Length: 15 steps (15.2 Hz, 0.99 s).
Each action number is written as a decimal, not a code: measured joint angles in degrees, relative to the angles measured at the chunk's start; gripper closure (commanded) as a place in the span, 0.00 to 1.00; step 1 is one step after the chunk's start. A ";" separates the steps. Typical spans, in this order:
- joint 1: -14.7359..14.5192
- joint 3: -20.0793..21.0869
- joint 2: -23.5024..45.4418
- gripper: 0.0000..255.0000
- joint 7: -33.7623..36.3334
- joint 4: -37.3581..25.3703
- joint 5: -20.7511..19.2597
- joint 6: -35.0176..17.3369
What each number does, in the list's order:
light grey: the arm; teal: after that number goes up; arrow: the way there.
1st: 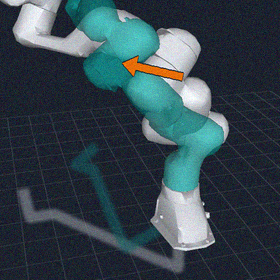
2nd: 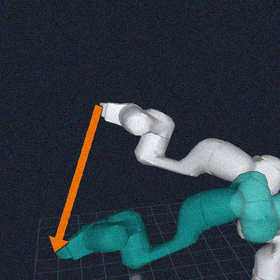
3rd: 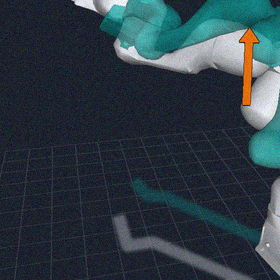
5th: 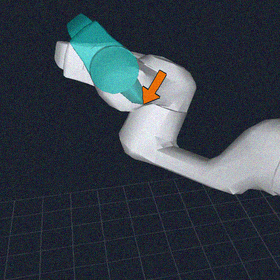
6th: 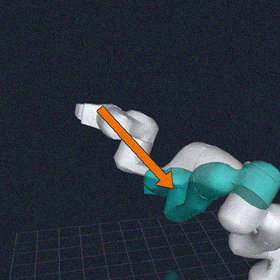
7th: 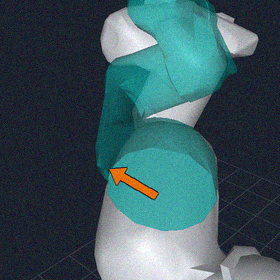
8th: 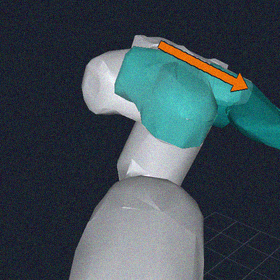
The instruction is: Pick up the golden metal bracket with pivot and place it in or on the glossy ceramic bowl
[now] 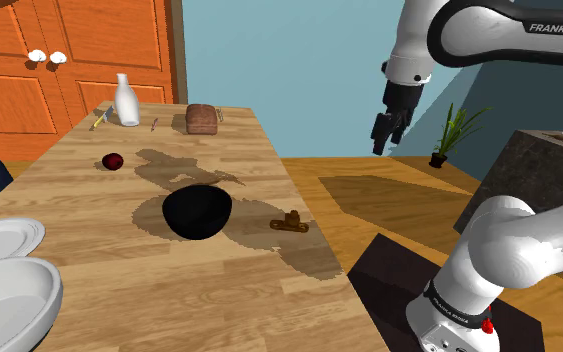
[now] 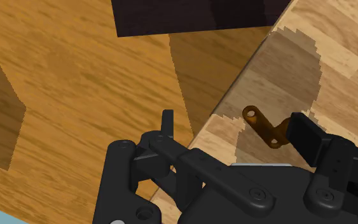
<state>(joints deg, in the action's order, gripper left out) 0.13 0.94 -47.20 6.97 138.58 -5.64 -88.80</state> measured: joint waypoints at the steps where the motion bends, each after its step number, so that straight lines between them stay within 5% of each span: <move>1: 0.00 0.00 0.00 0.00 0.00 0.00 0.00 0.00; 15: -3.25 5.79 16.96 0.00 8.29 7.42 5.91 -25.35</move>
<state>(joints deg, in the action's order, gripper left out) -3.12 6.74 -30.23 15.26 146.00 0.27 -114.16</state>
